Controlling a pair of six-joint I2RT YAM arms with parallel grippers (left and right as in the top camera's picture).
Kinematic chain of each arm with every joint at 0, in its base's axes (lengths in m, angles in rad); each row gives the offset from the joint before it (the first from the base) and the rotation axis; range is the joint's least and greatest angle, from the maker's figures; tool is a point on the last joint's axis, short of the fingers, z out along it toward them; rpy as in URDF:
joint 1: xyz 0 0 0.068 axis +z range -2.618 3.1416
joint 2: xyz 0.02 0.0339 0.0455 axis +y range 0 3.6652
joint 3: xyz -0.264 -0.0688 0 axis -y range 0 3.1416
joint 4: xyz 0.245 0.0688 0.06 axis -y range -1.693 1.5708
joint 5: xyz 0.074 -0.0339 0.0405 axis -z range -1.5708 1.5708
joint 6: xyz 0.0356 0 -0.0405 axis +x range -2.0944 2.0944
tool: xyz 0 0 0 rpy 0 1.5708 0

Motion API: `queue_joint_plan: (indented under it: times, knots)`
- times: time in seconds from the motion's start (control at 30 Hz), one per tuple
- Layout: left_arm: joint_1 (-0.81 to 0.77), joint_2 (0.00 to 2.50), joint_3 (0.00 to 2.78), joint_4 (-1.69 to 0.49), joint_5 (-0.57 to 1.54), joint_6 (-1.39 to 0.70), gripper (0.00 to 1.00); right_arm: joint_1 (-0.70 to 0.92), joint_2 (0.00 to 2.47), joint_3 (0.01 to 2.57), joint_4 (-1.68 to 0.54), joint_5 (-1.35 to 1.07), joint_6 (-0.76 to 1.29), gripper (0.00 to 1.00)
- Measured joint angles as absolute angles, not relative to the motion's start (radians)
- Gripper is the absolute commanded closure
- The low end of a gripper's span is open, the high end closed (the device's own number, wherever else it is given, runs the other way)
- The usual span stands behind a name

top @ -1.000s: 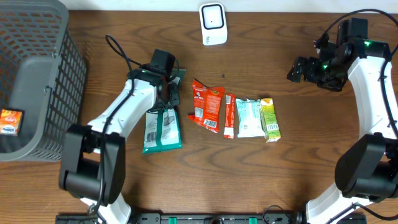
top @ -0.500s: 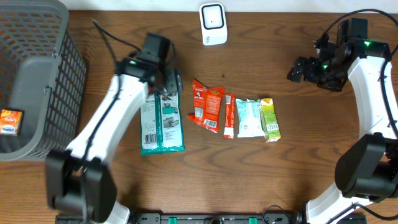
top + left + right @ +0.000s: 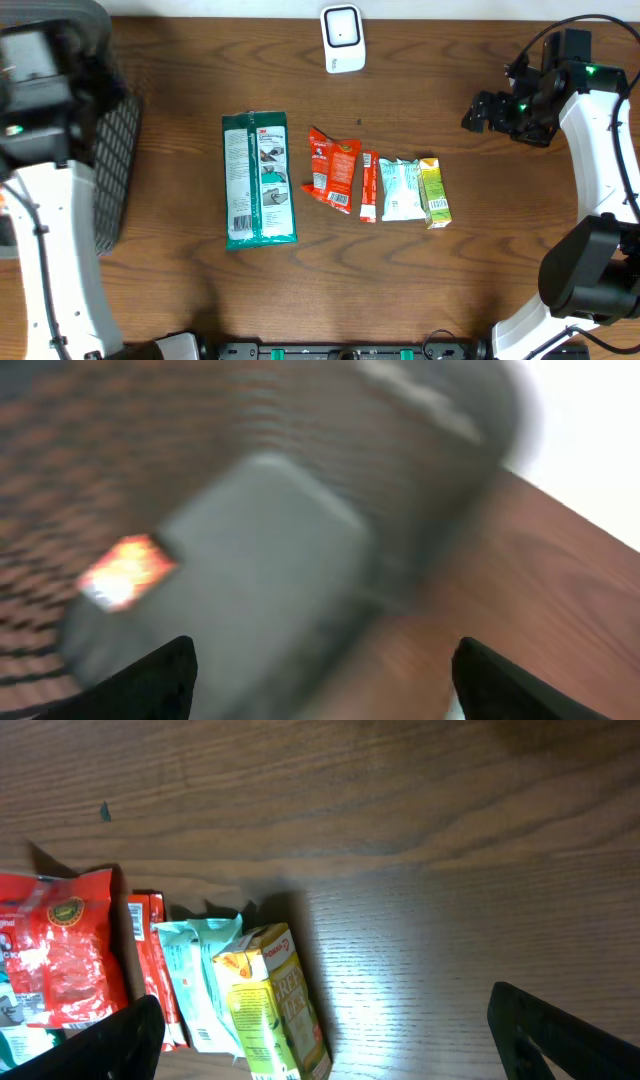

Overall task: Scan the item barcode
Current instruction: 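Open the left gripper and withdraw it toward the basket, then reach the left gripper into the basket toward the orange Enjoy box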

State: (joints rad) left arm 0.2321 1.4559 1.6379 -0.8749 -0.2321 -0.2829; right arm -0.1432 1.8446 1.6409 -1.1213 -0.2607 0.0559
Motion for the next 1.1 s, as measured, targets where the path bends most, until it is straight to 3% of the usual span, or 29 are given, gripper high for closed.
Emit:
queue_joint_plan:
  times: [0.07,0.47,1.1]
  knots:
    - [0.320,1.462,1.638,-0.875,-0.252,-0.283,0.12,-0.143,1.845,1.641,-1.121,-0.261,0.056,0.01]
    - [0.632,1.674,1.638,-0.930,-0.289,-0.295,0.12,-0.143,1.845,1.641,-1.122,-0.261,0.056,0.01]
    - [0.705,2.041,1.637,-0.820,-0.291,-0.397,0.11,-0.143,1.845,1.641,-1.121,-0.261,0.056,0.01]
